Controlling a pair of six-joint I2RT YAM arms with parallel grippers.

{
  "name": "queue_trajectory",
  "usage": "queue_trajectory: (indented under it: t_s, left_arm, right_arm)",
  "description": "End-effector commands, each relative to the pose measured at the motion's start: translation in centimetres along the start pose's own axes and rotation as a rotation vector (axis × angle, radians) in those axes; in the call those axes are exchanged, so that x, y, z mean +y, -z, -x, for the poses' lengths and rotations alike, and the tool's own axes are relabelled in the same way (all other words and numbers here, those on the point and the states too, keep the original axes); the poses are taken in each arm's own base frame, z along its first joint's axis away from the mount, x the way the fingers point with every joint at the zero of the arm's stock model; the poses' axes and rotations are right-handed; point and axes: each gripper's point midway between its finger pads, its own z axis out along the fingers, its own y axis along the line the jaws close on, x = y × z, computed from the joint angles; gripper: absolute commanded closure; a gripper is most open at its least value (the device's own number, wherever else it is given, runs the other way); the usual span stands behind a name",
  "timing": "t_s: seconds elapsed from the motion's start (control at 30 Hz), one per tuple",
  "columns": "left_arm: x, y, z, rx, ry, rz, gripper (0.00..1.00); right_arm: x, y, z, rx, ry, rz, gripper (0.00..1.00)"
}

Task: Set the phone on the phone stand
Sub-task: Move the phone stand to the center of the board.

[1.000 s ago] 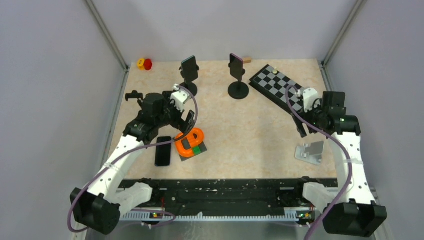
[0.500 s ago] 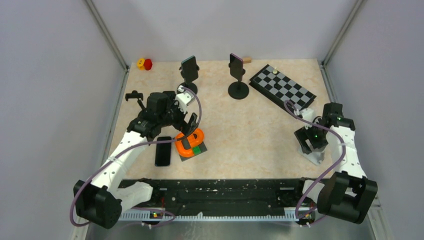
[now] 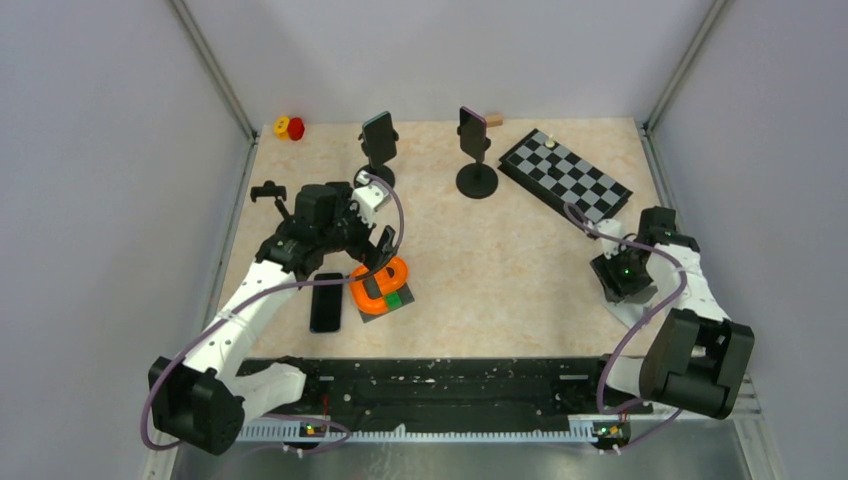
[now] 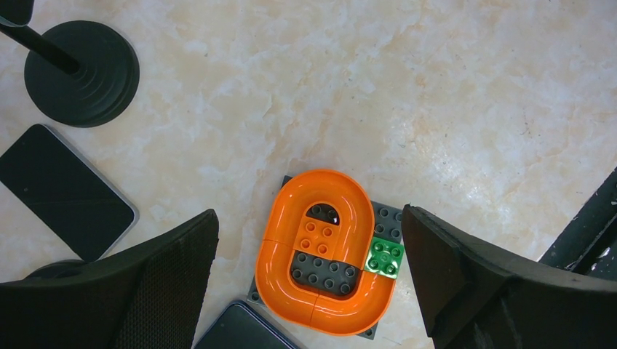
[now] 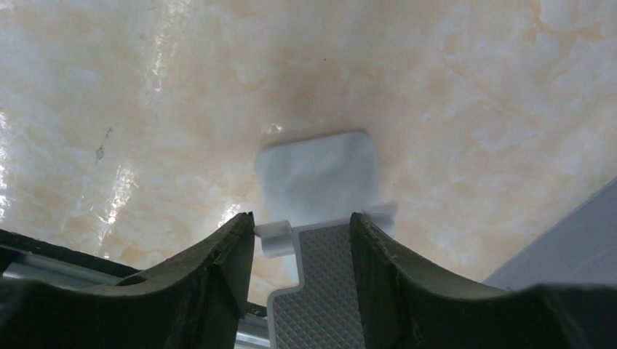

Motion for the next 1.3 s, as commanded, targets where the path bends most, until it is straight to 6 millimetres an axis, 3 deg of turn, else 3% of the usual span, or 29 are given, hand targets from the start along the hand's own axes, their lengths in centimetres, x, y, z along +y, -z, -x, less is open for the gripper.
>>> queue_trajectory:
  t_s: [0.0,0.17,0.27,0.73,0.97,1.27]
  left_arm:
    - [0.1,0.0,0.4,-0.011,-0.015,-0.003,0.01]
    - [0.2,0.0,0.4,-0.009,-0.015,0.004,0.01]
    - [0.3,0.0,0.4,-0.008,-0.015,0.009,0.01]
    - [0.5,-0.1,0.5,-0.002,-0.012,0.014,0.01]
    - [0.6,-0.2,0.5,0.003,-0.012,0.020,0.01]
    - [1.6,-0.4,0.3,0.020,-0.049,0.060,0.01]
  right_arm:
    - [0.6,-0.6,-0.9,0.029,0.010,0.040,0.56]
    - [1.5,-0.4,-0.1,0.003,0.005,0.100,0.91]
    - [2.1,-0.2,1.1,-0.029,0.010,0.121,1.00]
    - [7.2,2.6,9.3,-0.214,0.079,0.227,1.00]
    - [10.0,0.5,14.9,-0.223,0.171,0.209,1.00]
    - [13.9,-3.4,22.8,-0.230,0.162,0.220,1.00]
